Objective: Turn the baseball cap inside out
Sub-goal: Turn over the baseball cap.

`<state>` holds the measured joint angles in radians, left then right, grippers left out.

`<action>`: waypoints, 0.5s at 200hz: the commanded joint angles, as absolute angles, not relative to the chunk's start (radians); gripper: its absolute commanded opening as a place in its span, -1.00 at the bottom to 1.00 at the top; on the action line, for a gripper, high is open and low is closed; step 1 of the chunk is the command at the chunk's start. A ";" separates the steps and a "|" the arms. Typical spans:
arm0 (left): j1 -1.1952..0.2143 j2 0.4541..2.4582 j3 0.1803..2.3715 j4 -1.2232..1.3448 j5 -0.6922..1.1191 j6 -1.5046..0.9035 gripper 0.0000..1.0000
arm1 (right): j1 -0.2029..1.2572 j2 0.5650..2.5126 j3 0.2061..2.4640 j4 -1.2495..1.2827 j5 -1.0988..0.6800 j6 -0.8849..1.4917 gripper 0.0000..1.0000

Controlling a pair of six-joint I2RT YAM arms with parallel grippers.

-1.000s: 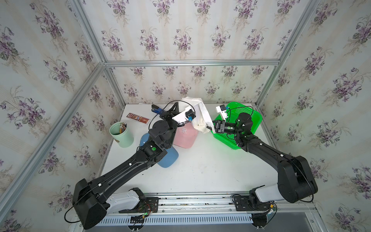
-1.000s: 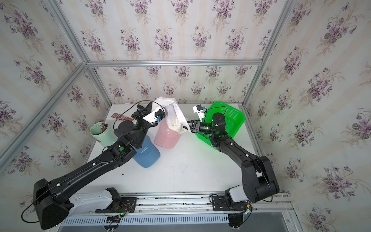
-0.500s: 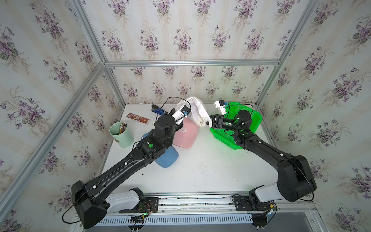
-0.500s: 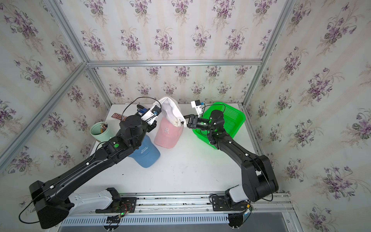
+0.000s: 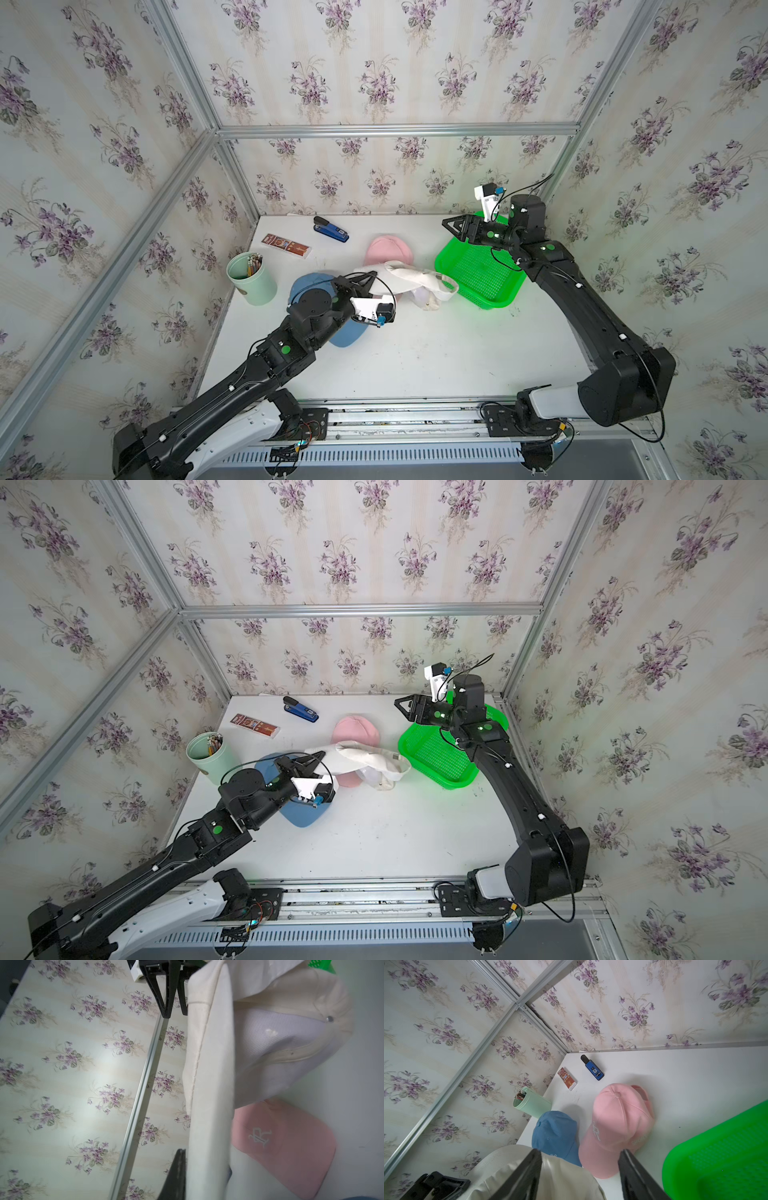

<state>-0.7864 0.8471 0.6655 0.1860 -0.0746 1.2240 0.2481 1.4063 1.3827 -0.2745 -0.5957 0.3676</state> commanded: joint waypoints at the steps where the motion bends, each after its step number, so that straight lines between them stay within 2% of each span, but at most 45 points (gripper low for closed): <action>1: -0.811 0.897 0.610 0.415 -0.131 1.561 -0.76 | 0.274 1.412 1.442 -0.416 -0.500 0.282 0.25; 32: -0.838 0.987 0.594 0.590 -0.202 1.643 -0.71 | 0.391 1.413 1.445 -0.504 -0.422 0.232 0.24; 68: -0.851 1.058 0.593 0.653 -0.265 1.744 -0.68 | 0.466 1.394 1.364 -0.585 -0.416 0.195 0.24; 100: -0.880 1.113 0.618 0.614 -0.306 1.805 -0.65 | 0.475 1.420 1.273 -0.592 -0.421 0.191 0.29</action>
